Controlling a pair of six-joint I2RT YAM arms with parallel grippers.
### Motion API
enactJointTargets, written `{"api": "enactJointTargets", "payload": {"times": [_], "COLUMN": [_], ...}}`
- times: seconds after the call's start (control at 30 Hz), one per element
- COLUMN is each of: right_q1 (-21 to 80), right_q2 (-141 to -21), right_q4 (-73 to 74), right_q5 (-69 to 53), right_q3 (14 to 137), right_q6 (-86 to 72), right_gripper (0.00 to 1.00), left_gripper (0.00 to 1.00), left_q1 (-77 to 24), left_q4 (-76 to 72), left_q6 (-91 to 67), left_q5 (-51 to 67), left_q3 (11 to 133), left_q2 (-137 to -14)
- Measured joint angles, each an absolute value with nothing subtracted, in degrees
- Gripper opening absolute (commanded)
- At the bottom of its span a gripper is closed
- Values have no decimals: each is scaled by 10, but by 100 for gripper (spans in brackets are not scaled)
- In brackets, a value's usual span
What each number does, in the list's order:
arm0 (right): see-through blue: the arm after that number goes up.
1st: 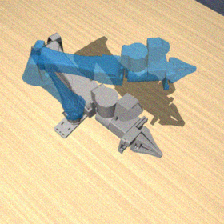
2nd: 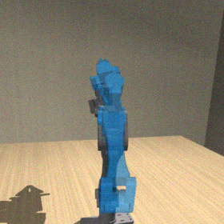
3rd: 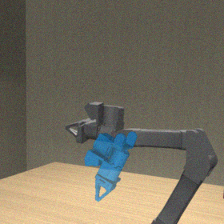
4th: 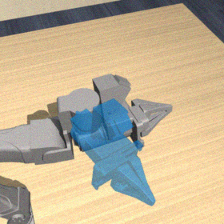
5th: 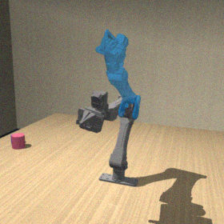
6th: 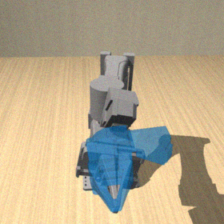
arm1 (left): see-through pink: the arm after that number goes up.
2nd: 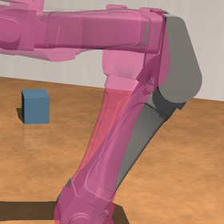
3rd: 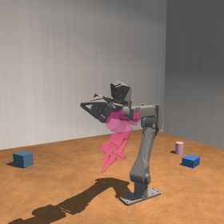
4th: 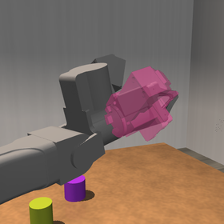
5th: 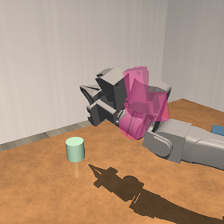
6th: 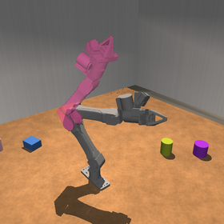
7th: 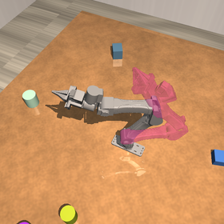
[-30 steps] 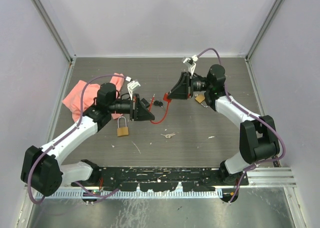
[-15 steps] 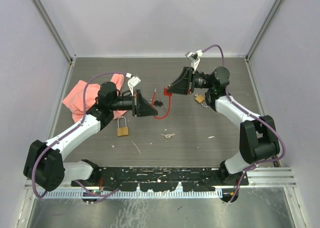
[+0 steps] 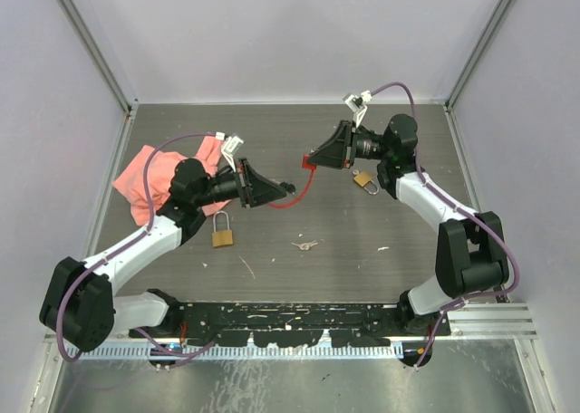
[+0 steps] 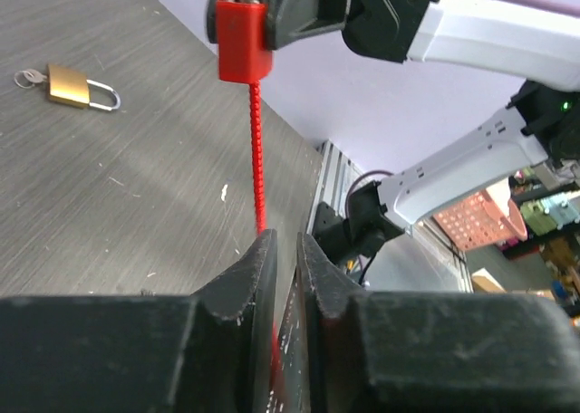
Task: Lock with the key
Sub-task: Lock the lock.
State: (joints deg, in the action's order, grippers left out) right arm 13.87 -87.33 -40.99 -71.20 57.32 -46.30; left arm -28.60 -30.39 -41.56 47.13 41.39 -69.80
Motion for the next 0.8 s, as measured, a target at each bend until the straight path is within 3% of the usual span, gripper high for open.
{"api": "enactJointTargets", "payload": {"times": [0.07, 0.27, 0.57, 0.63, 0.8], "right_q1": [135, 135, 112, 93, 63], "right_q2": [-866, -838, -839, -854, -903], "right_q4": [-404, -403, -459, -519, -643], "right_q5": [-715, -736, -726, -716, -697], "right_q3": [573, 574, 576, 582, 604], "right_q6": [-456, -444, -515, -576, -704], "right_gripper": [1, 1, 1, 1, 1], "left_gripper": [31, 37, 93, 98, 98], "left_q1": [-283, -279, -274, -273, -272], "left_q4": [-328, -397, -444, -446, -447], "left_q6": [-432, -484, -525, -517, -511], "left_q5": [456, 420, 359, 324, 232], "left_q3": [405, 386, 335, 304, 243], "left_q2": [-696, -694, -647, -612, -540]}}
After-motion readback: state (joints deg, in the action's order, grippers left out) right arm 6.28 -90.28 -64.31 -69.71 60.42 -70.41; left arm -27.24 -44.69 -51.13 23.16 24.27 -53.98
